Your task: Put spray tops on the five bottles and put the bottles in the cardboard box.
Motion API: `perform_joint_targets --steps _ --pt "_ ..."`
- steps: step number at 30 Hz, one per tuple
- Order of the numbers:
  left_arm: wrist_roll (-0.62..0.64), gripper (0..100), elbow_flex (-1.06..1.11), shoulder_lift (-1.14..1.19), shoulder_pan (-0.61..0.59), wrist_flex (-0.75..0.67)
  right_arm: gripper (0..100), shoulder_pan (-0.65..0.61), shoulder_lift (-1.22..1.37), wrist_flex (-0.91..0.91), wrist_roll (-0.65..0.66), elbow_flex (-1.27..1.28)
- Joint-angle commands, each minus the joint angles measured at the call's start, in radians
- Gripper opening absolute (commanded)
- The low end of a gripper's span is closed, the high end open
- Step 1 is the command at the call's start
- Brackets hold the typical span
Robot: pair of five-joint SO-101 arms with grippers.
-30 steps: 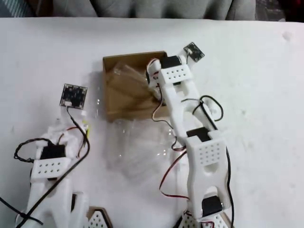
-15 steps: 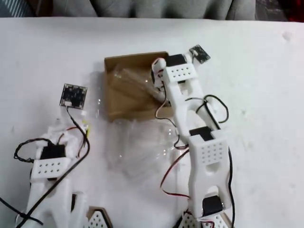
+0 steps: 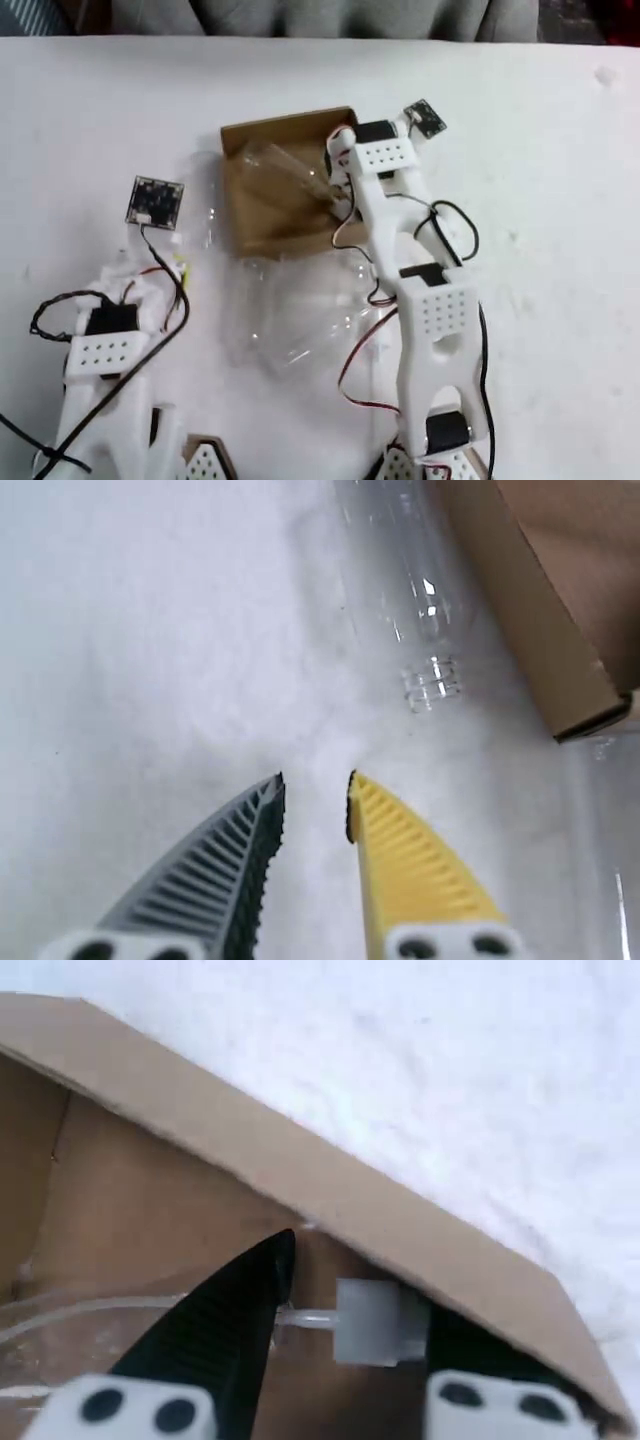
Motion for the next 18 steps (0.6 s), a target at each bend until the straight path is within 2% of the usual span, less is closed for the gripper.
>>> perform_joint_targets --steps 1,4,6,18 --pt "0.014 10 -0.009 -0.010 -0.013 -0.032 17.3 -0.059 -0.002 -0.016 0.192 -0.044" --pt "0.014 10 -0.009 -0.010 -0.013 -0.032 17.3 -0.091 -0.002 -0.018 0.287 -0.044" --pt "0.014 10 -0.009 -0.010 -0.013 -0.032 17.3 -0.108 -0.002 -0.007 0.397 -0.058" --pt "0.014 10 -0.009 -0.010 -0.013 -0.035 17.3 -0.153 0.001 0.232 1.297 -0.259"
